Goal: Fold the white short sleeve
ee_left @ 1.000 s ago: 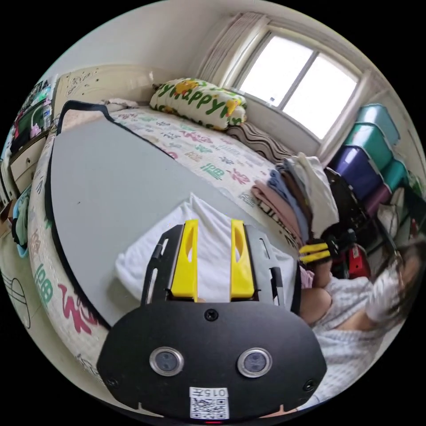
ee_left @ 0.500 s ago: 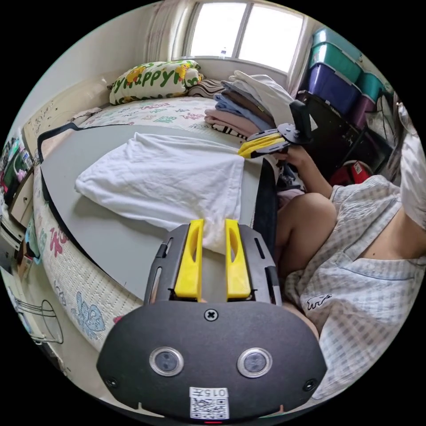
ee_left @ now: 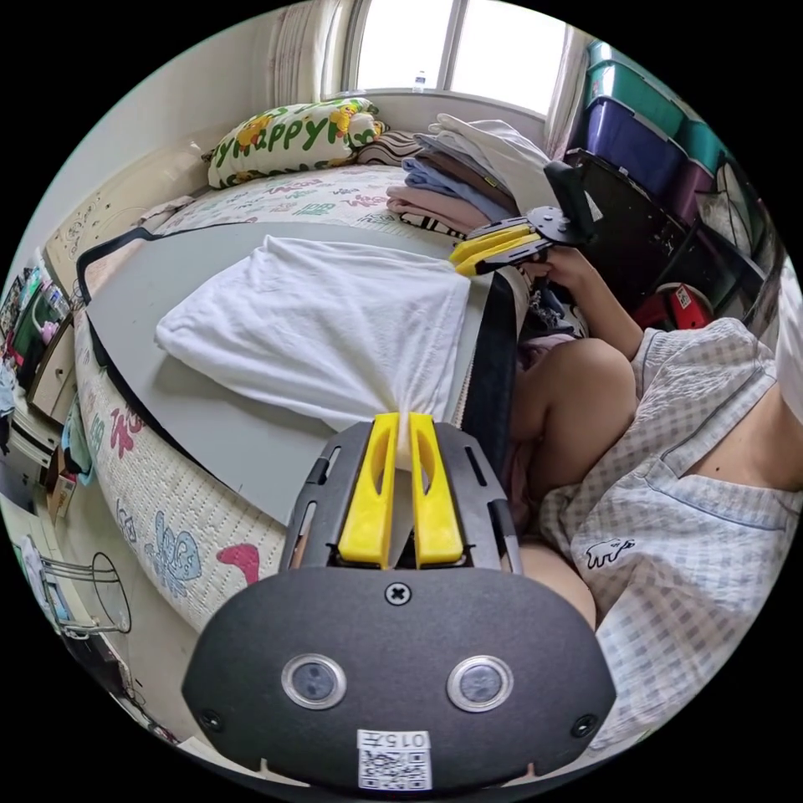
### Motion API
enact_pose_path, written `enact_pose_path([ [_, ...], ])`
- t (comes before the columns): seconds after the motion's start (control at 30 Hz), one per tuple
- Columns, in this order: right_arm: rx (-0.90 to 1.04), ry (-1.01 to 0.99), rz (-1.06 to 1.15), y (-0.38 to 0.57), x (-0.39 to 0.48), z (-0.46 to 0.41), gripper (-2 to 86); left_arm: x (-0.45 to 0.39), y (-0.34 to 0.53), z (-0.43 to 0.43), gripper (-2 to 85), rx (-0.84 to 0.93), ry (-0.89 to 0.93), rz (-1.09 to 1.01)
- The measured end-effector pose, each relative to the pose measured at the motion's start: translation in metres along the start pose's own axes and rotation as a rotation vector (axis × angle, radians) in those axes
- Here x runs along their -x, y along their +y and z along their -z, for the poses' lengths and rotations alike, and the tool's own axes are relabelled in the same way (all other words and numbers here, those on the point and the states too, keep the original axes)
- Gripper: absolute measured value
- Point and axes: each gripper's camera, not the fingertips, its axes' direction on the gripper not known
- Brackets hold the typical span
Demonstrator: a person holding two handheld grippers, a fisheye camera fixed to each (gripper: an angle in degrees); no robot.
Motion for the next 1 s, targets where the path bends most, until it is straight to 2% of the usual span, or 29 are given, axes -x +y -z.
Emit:
enact_pose_path([
  [0.07,-0.006,-0.094,-0.044,-0.001,-0.01,-0.005,5.6,0.0,0.005,0.002,0.6,0.004,-0.004,0.0],
  [0.17,0.002,-0.121,-0.021,0.0,-0.015,-0.001,2.4,0.001,0.01,0.005,0.6,0.018,-0.002,-0.004],
  [0.4,0.084,-0.093,0.056,-0.009,-0.012,0.006,0.5,0.01,0.024,0.008,1.3,0.02,0.043,0.003],
  [0.6,0.112,-0.128,0.094,-0.014,-0.028,0.023,3.4,0.038,0.045,0.016,5.7,-0.049,0.207,0.048],
  [0.7,-0.044,-0.167,0.045,-0.021,-0.06,0.049,4.6,0.075,0.063,0.05,6.9,-0.291,0.229,0.153],
  [0.77,-0.176,-0.257,-0.04,-0.034,-0.098,0.058,4.9,0.123,0.074,0.067,7.6,-0.476,0.201,0.321],
  [0.87,-0.2,-0.352,-0.189,-0.063,-0.146,0.038,7.2,0.186,0.062,0.053,12.1,-0.465,0.213,0.484],
  [1.0,-0.09,-0.4,-0.309,-0.103,-0.185,-0.007,10.1,0.244,0.042,0.023,13.9,-0.405,0.244,0.617],
])
